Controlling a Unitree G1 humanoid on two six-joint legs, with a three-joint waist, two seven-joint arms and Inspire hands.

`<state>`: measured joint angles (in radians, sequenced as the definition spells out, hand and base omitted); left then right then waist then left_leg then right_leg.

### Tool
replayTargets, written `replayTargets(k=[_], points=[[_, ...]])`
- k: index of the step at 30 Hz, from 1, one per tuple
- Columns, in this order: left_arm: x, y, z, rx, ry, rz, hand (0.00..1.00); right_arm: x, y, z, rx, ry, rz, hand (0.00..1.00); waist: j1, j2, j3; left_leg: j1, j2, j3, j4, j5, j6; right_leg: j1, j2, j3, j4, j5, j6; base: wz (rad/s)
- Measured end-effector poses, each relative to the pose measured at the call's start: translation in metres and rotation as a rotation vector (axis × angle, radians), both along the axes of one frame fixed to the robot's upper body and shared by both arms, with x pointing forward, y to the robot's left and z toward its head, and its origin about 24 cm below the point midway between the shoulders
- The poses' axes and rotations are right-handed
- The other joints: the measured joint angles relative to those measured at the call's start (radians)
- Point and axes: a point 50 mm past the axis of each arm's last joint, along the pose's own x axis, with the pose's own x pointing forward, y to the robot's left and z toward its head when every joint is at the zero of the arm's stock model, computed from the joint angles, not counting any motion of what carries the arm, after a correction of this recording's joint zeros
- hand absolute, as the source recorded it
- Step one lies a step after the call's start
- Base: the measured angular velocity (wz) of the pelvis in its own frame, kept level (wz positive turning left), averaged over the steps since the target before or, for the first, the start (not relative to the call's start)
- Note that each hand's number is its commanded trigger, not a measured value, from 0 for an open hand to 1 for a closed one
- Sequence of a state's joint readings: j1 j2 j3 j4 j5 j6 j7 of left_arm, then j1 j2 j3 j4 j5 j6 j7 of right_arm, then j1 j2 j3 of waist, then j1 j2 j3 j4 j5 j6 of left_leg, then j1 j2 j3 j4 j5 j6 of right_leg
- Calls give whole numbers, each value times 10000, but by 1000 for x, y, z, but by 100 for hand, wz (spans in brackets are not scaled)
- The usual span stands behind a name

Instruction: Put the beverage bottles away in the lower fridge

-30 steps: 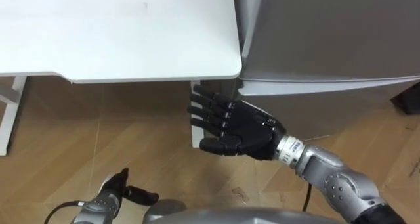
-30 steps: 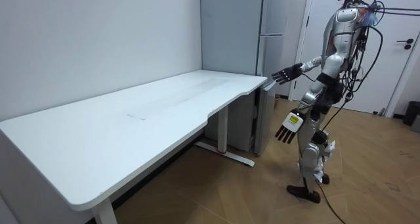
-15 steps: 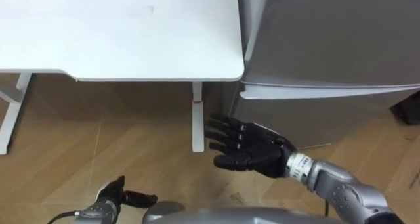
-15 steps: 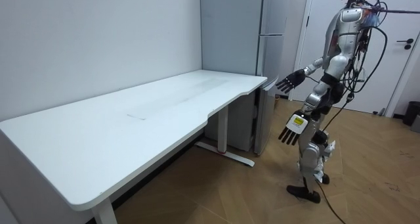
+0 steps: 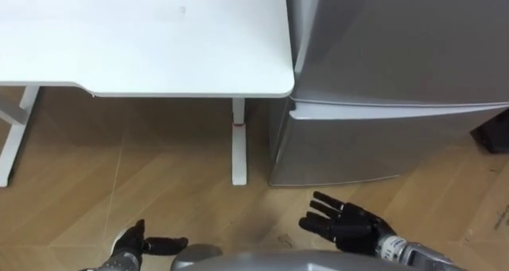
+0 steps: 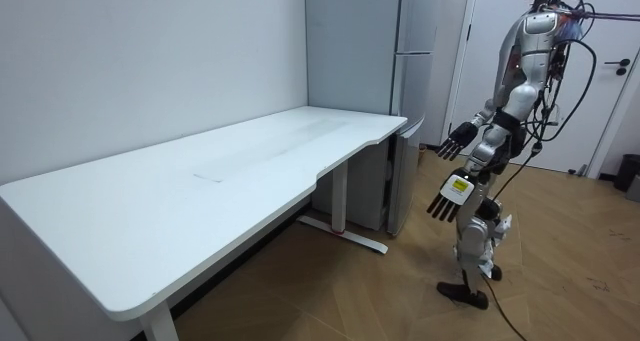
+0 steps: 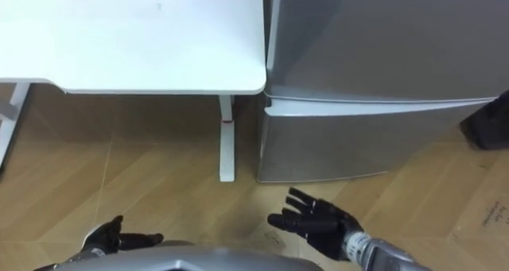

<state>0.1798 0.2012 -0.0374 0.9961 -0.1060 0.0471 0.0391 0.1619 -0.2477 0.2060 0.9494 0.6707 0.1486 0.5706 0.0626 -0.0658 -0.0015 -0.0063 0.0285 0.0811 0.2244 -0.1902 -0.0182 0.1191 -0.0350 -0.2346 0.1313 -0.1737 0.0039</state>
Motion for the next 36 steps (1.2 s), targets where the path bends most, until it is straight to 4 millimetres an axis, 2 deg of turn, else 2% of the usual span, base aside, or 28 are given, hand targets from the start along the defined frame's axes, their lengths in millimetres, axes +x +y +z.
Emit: replayTargets(k=[3,9,16,22,24,29,36], points=[[-1,1,0,33,-91,182,0,-16,-2,-8,-239,830,-833,0,-17,-38,23,-20,-51,-48,24,3,12,12,-55,-100,-7,-56,33,7],[-4,0,-1,97,-82,432,0,-32,-5,-14,-420,1572,-2022,0,-23,-9,36,-45,-73,-60,100,-10,29,22,-72,-103,-46,-73,52,0],[-6,-6,-3,-82,-35,513,0,-39,-8,-18,-925,2098,-2219,0,-43,137,35,-6,-95,-170,-16,-6,26,83,-59,-110,-130,-95,49,4],[-14,-2,-4,-101,234,684,0,-47,-14,-21,-1943,2812,-1711,0,-90,108,40,11,-148,-262,31,-6,28,134,-91,-146,-140,-129,78,3],[-20,0,-5,-92,428,842,0,-55,-16,-21,-2249,3166,-1760,0,-151,80,61,21,-168,-273,39,-8,31,156,-111,-148,-137,-134,86,2],[-24,2,-6,-99,606,1035,0,-47,-17,-22,-2892,3105,-1086,0,-288,55,94,-12,-184,-278,14,-20,44,96,-122,-138,-137,-156,101,0],[-25,2,-7,-132,908,583,0,-41,-20,-22,-3467,3135,-721,0,-298,143,67,-14,-219,-289,39,-35,71,82,-148,-105,-131,-174,127,0]])
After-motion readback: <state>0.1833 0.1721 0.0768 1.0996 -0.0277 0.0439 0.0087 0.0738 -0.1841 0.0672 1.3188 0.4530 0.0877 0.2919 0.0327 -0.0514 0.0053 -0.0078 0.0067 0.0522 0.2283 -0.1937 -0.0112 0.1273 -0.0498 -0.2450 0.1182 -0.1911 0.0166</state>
